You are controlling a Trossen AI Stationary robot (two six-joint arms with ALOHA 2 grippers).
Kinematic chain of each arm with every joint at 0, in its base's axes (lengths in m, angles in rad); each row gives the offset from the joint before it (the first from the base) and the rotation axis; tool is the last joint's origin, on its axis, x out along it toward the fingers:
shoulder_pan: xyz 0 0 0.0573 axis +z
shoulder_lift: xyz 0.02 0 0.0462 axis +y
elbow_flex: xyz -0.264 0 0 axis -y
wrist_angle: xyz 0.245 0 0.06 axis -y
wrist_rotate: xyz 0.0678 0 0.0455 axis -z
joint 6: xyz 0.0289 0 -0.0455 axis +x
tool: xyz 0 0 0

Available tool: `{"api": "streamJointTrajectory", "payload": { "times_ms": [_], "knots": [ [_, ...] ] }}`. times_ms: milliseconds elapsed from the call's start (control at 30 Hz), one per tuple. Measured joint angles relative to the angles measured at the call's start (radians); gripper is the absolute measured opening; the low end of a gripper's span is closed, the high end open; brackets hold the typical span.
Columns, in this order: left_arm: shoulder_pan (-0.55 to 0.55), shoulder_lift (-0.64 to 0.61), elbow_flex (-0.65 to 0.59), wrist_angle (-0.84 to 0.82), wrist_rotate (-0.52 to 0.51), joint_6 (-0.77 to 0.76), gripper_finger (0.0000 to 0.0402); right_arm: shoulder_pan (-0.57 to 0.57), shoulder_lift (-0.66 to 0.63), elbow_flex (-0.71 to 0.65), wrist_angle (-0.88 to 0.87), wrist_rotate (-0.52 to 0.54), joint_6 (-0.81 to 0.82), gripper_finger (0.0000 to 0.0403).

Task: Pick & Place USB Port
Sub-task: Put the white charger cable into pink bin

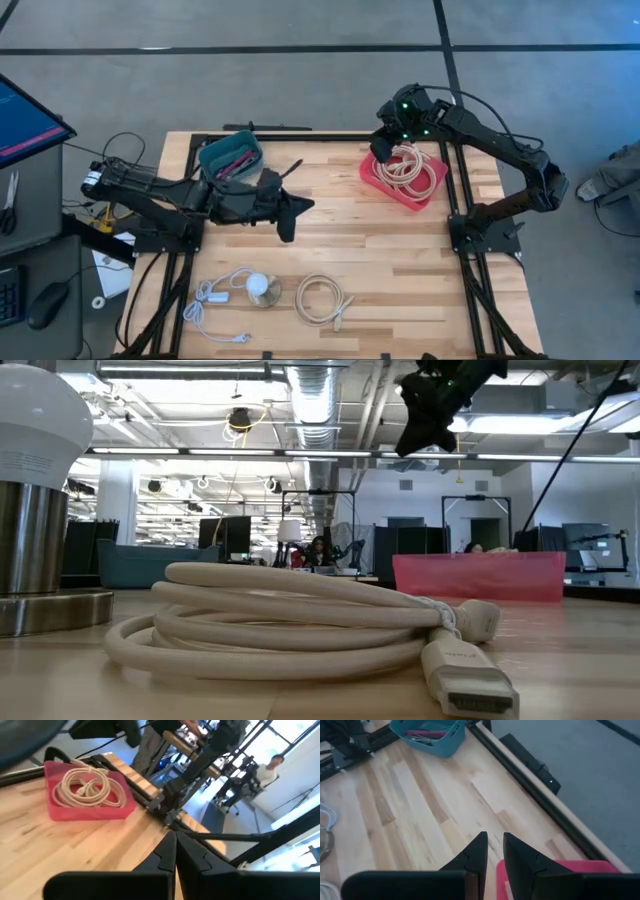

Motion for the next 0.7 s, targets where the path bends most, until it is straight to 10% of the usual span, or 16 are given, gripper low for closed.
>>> {"api": "streamJointTrajectory", "payload": {
  "times_ms": [700],
  "knots": [
    [-0.091, 0.289, 0.461, -0.188, -0.049, 0.110, 0.0003, -0.050, 0.000, 0.000, -0.020, 0.000, -0.044, 0.0054]
  ]
}}
